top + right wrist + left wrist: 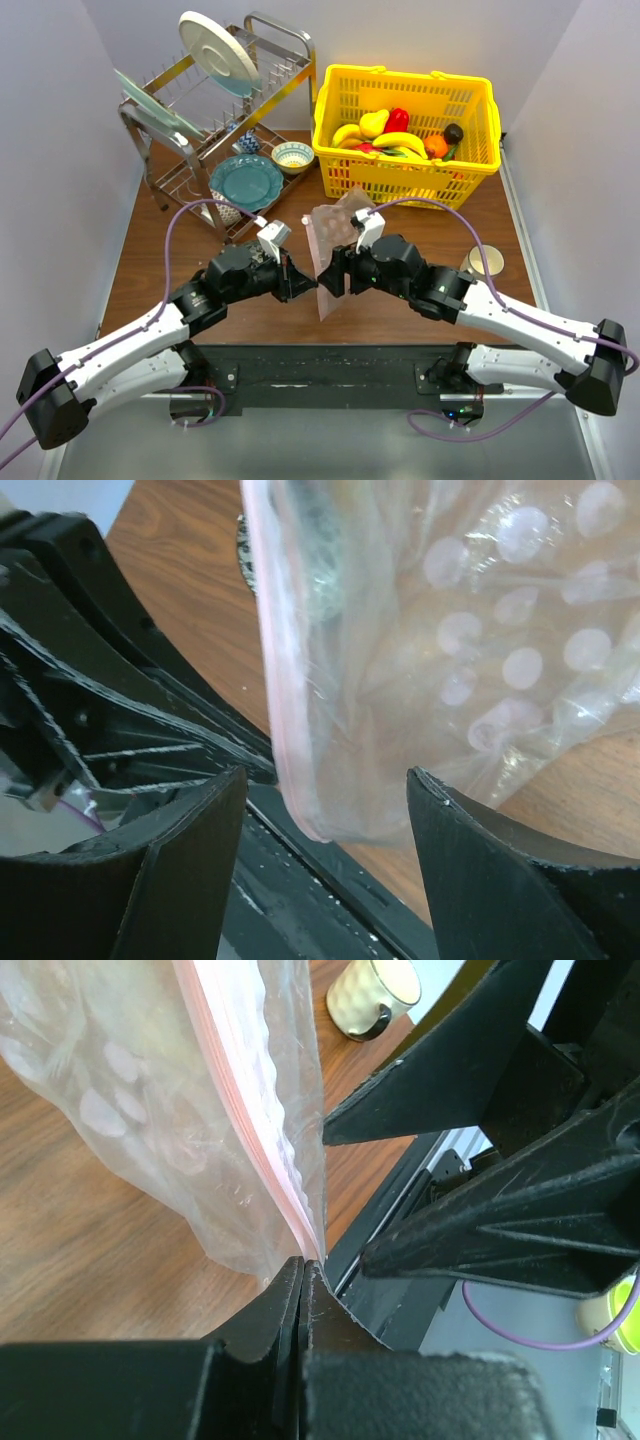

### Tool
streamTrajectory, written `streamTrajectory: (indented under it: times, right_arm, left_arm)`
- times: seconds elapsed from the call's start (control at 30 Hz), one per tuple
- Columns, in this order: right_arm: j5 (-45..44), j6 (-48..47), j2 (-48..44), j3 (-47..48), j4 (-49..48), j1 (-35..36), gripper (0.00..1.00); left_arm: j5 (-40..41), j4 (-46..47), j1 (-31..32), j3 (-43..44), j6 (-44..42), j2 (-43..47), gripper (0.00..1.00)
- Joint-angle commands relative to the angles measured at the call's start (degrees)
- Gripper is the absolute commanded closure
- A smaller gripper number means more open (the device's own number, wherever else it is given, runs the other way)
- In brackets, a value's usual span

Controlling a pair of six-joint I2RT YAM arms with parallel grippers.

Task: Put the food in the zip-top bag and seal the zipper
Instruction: Open the zipper of the food storage bag at the center of the board.

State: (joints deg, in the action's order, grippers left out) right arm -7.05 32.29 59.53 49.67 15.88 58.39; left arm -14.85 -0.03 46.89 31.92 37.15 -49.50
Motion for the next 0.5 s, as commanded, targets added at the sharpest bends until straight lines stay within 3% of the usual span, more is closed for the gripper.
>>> streamTrajectory:
  times: [0.0,0.23,0.47]
  right_arm:
    - [0.38,-1.18,1.64,4.73,-0.94,0.41,0.30]
    - [-7.09,0.66,4.81,9.03,3.71,0.41,0.29]
    - [-15.70,1.81,4.81,10.80,10.21,0.41,0.31]
  left_arm:
    - [-2.19,3.98,-0.31,3.93,-1.46,-0.86,1.00]
    - [-5.71,4.08,-0.23,7.19,-2.52,-3.77,1.00]
    - [-3.08,1.53,-0.31,7.01,-3.66,-2.45,1.00]
